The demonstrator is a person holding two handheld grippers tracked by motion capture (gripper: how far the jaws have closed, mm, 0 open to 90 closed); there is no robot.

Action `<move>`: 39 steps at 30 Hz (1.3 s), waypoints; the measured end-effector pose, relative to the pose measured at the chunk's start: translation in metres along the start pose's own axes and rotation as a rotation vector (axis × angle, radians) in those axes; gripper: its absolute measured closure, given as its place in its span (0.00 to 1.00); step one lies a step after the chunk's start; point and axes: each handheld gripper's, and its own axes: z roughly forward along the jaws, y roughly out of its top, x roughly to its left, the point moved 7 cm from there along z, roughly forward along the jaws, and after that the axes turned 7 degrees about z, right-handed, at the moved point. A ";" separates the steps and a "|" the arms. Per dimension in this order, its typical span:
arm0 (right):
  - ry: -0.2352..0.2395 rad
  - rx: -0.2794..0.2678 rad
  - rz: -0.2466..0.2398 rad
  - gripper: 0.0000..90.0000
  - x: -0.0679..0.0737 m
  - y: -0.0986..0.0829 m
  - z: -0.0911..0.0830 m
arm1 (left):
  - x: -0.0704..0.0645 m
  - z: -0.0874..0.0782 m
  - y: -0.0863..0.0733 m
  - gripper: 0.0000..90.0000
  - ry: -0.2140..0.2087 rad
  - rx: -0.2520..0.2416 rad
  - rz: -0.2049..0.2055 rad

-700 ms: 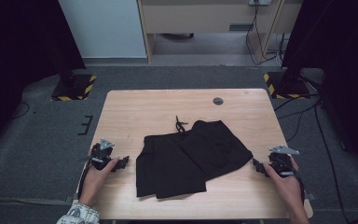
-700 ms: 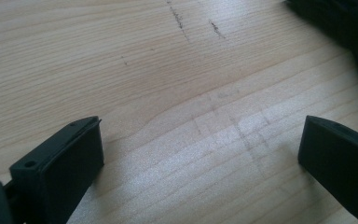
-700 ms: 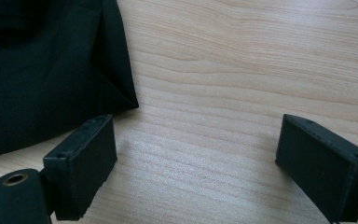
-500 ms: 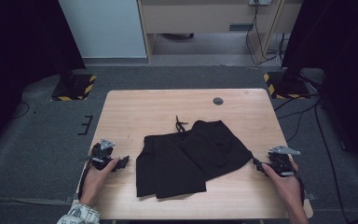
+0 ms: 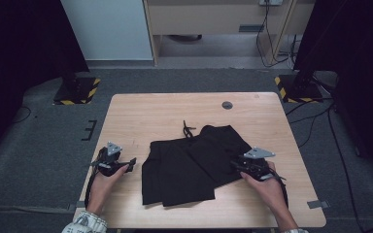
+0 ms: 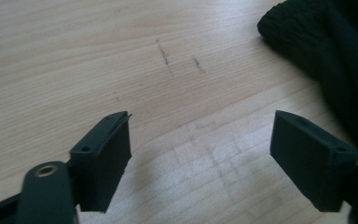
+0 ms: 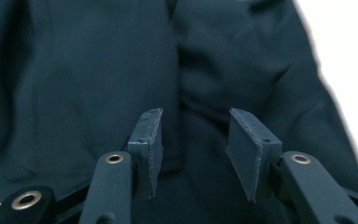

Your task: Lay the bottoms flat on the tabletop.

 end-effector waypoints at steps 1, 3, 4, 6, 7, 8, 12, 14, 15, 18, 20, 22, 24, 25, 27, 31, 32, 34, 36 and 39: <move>-0.002 0.030 -0.011 0.62 0.001 -0.004 0.003 | -0.001 -0.001 0.002 0.24 -0.003 -0.006 0.004; -0.006 0.064 -0.030 0.61 0.003 -0.012 0.008 | -0.004 -0.002 0.004 0.28 -0.012 -0.016 0.011; -0.002 0.064 -0.017 0.61 0.003 -0.013 0.007 | -0.006 -0.002 0.005 0.29 -0.018 -0.018 0.012; 0.000 0.075 -0.012 0.62 0.005 -0.015 0.005 | -0.009 -0.003 0.006 0.31 -0.024 -0.018 0.022; 0.000 0.075 -0.012 0.62 0.005 -0.015 0.005 | -0.009 -0.003 0.006 0.32 -0.024 -0.018 0.022; 0.000 0.071 -0.011 0.62 0.006 -0.016 0.004 | -0.011 -0.003 0.007 0.32 -0.022 -0.017 0.027; 0.022 0.096 -0.022 0.62 0.017 -0.025 -0.007 | -0.016 -0.003 0.011 0.34 -0.044 -0.024 0.038; 0.034 0.104 -0.036 0.62 0.022 -0.028 -0.011 | -0.018 -0.002 0.012 0.34 -0.056 -0.027 0.036; 0.041 0.112 -0.042 0.61 0.024 -0.030 -0.013 | -0.018 -0.002 0.013 0.35 -0.062 -0.026 0.041; 0.064 0.120 -0.037 0.57 0.027 -0.029 -0.020 | -0.020 -0.002 0.013 0.35 -0.078 -0.019 0.044; 0.062 0.074 -0.014 0.56 0.021 -0.018 -0.028 | -0.022 -0.003 0.014 0.36 -0.090 -0.022 0.042; 0.039 0.023 -0.016 0.58 0.013 -0.005 -0.034 | -0.025 -0.008 0.018 0.38 -0.108 -0.049 0.025; 0.029 -0.017 0.005 0.61 0.004 0.006 -0.036 | -0.027 -0.010 0.021 0.41 -0.120 -0.061 0.017; 0.019 -0.032 0.012 0.64 -0.001 0.012 -0.036 | -0.029 -0.010 0.022 0.43 -0.128 -0.063 0.018; -0.006 -0.058 0.019 0.71 -0.011 0.022 -0.033 | -0.034 -0.010 0.025 0.46 -0.148 -0.063 0.027; -0.052 -0.017 0.035 0.80 -0.036 0.037 -0.013 | -0.041 -0.005 0.029 0.53 -0.180 -0.055 0.004; -0.056 0.002 0.044 0.79 -0.040 0.040 -0.006 | -0.045 -0.005 0.031 0.53 -0.195 -0.059 0.001; -0.065 0.013 0.050 0.72 -0.047 0.046 0.008 | -0.051 -0.003 0.034 0.53 -0.203 -0.057 0.010; -0.083 0.022 0.075 0.60 -0.053 0.051 0.022 | -0.057 -0.002 0.036 0.50 -0.224 -0.062 0.012; -0.095 0.031 0.107 0.52 -0.058 0.057 0.039 | -0.064 0.000 0.034 0.47 -0.233 -0.051 0.045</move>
